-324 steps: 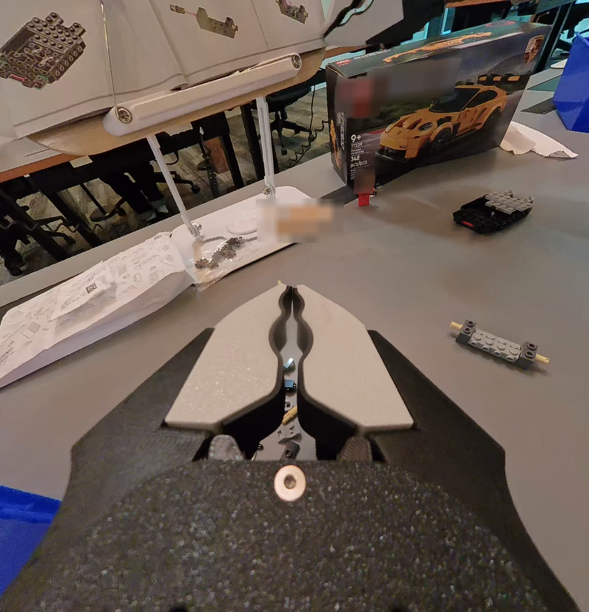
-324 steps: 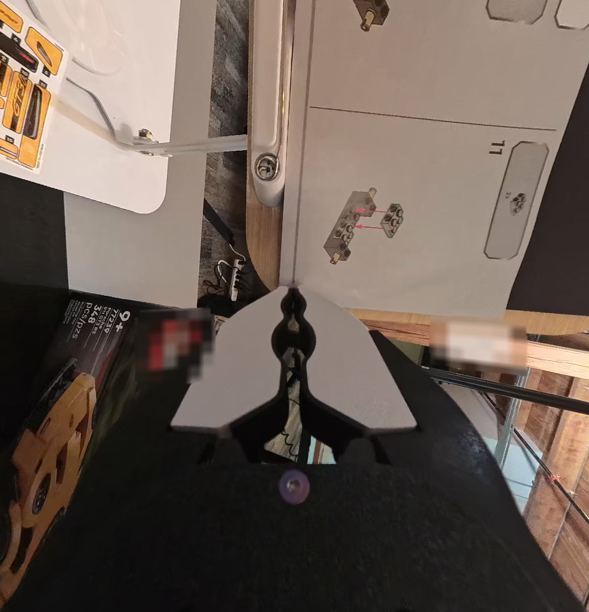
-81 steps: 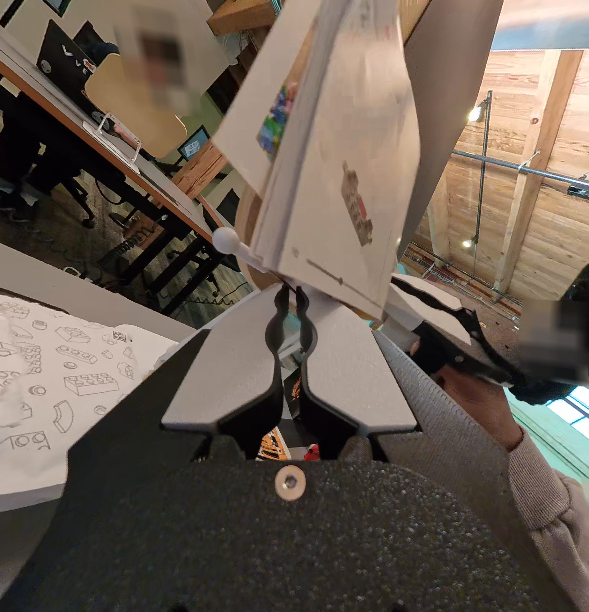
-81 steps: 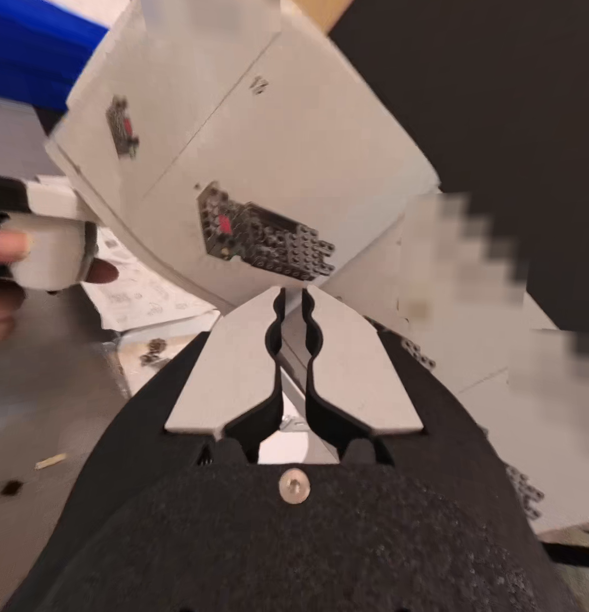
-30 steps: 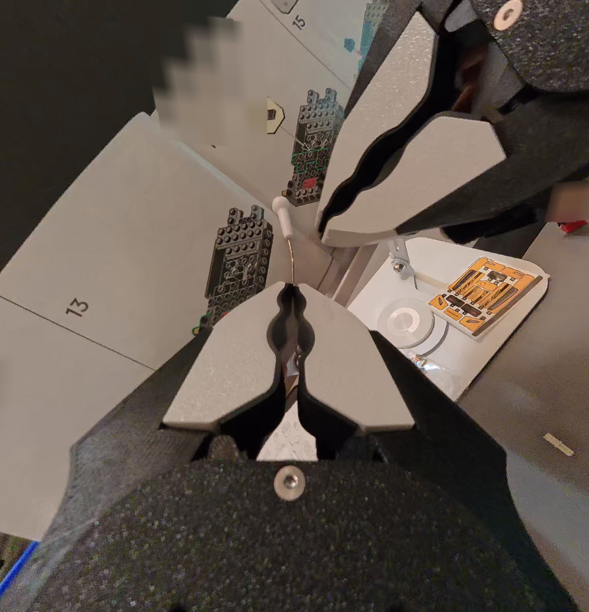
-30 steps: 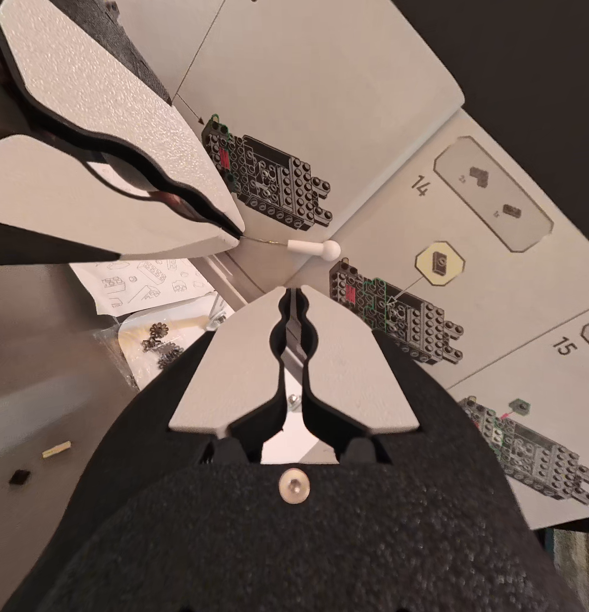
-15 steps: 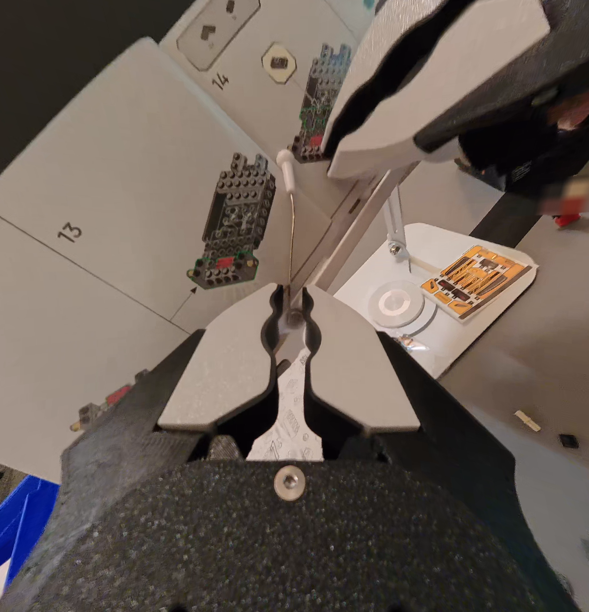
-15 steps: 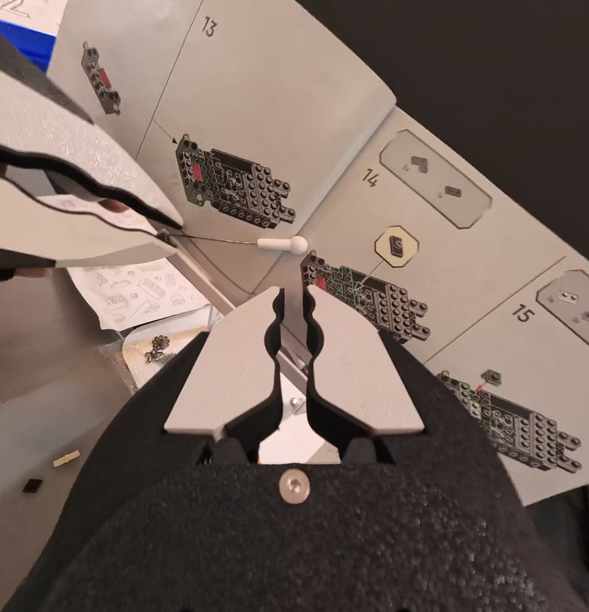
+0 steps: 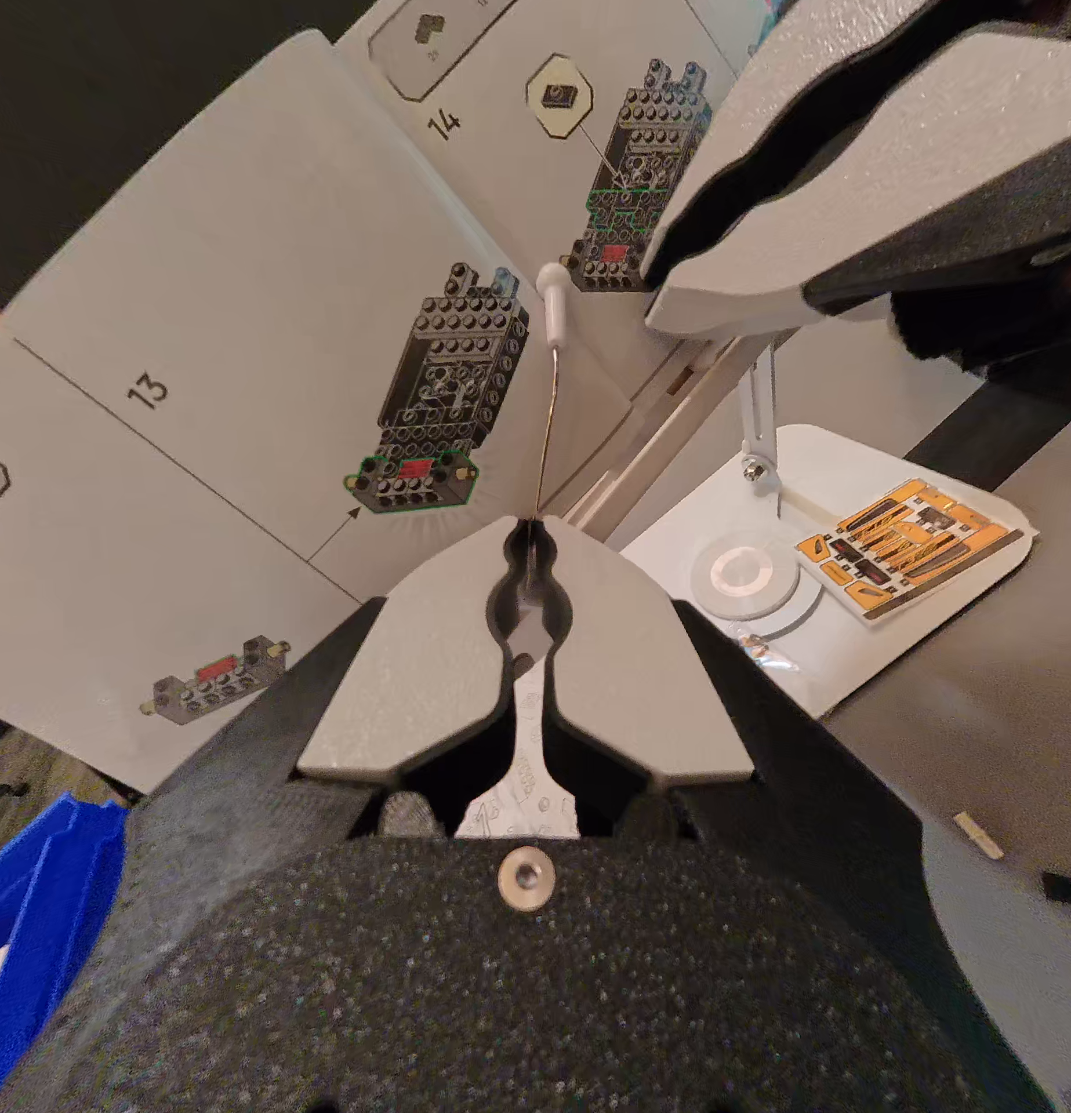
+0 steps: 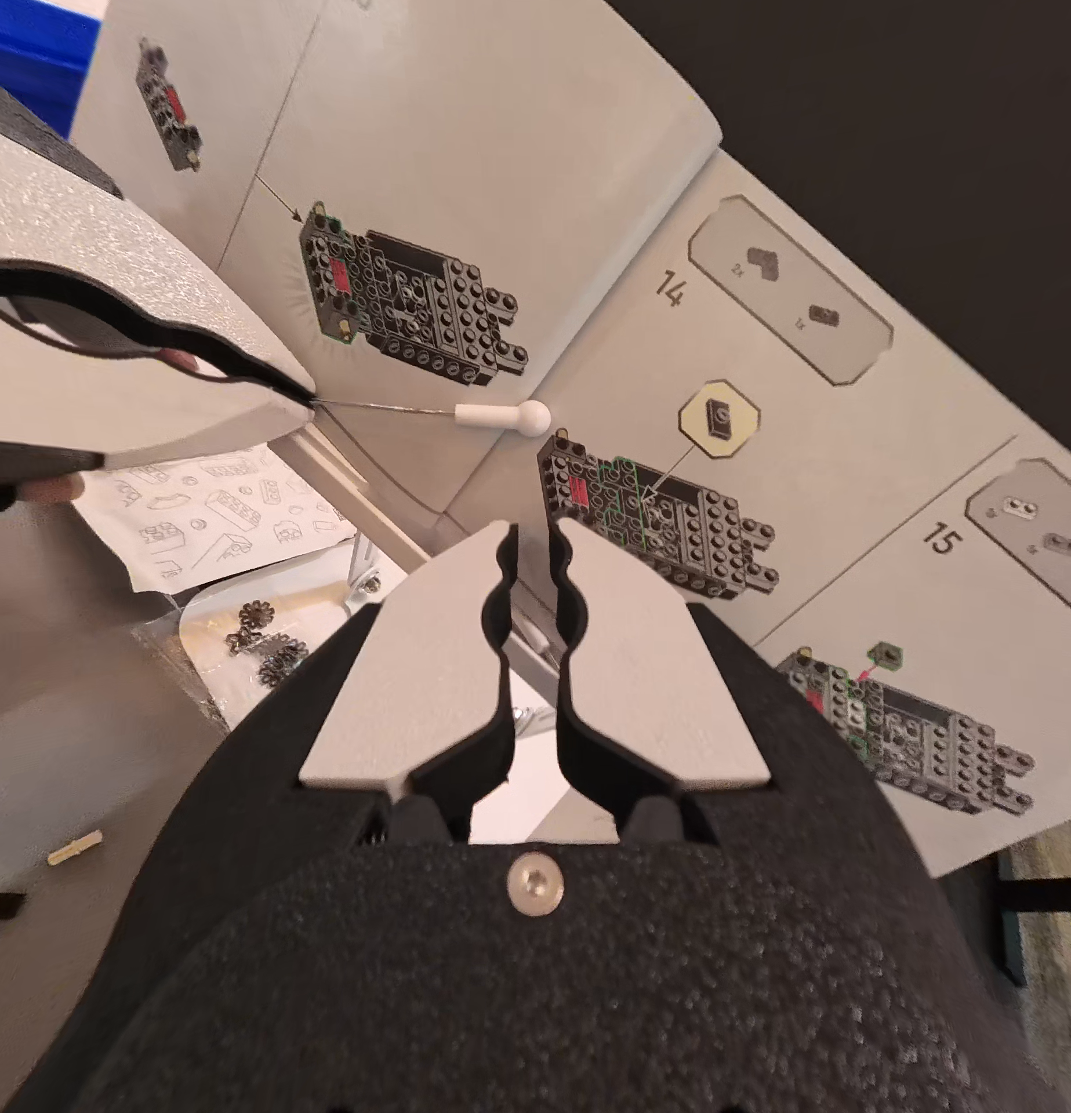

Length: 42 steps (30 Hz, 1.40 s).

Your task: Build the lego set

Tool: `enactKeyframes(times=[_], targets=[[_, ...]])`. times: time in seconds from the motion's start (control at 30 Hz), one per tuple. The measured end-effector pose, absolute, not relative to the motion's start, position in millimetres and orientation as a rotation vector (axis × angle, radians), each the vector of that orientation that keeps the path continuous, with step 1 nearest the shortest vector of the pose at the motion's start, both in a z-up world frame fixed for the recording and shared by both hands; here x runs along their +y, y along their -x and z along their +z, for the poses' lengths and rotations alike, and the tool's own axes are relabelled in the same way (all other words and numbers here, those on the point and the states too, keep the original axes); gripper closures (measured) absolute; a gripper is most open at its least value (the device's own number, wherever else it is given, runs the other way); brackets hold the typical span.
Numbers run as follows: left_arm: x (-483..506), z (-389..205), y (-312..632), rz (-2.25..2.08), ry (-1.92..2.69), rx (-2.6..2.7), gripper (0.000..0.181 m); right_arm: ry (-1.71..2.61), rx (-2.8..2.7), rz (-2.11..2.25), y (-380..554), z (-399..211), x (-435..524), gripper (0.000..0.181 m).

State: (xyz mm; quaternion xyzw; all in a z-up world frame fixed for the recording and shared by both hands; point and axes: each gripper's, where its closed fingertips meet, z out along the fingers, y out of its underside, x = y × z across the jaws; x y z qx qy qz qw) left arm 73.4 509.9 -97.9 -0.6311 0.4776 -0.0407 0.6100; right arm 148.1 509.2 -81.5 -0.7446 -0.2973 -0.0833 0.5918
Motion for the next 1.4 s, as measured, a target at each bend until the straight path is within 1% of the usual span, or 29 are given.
enactKeyframes(times=[0.1, 0.17, 0.27, 0.37, 0.43, 0.6, 0.73, 0.83, 0.97, 1.13, 1.4], targets=[[509, -98, -73, -0.117, 1.466, 1.072, 0.178, 1.734, -0.668, -0.167, -150, -83, 507, 0.172], [504, -96, -68, -0.143, 1.474, 1.042, 0.17, 1.729, -0.654, -0.153, -150, -83, 503, 0.169], [490, -84, -54, -0.214, 1.44, 0.933, 0.168, 1.666, -0.6, -0.126, -151, -74, 484, 0.17], [478, -71, -31, -0.308, 1.435, 0.756, 0.172, 1.581, -0.497, -0.077, -149, -61, 452, 0.17], [472, -60, -11, -0.339, 1.427, 0.623, 0.181, 1.54, -0.434, -0.081, -149, -56, 426, 0.172], [463, -37, 24, -0.39, 1.444, 0.434, 0.181, 1.524, -0.288, -0.026, -149, -56, 351, 0.181], [473, -20, 31, -0.361, 1.451, 0.417, 0.181, 1.556, -0.184, -0.014, -164, -76, 312, 0.181], [494, -9, 32, -0.347, 1.466, 0.403, 0.181, 1.57, -0.192, 0.003, -170, -91, 311, 0.181], [521, 3, 30, -0.327, 1.461, 0.385, 0.181, 1.562, -0.179, 0.046, -177, -97, 312, 0.181], [549, -1, 27, -0.314, 1.49, 0.382, 0.181, 1.573, -0.171, 0.037, -189, -105, 314, 0.181], [563, 1, 29, -0.309, 1.478, 0.389, 0.181, 1.58, -0.162, 0.041, -197, -109, 315, 0.181]])
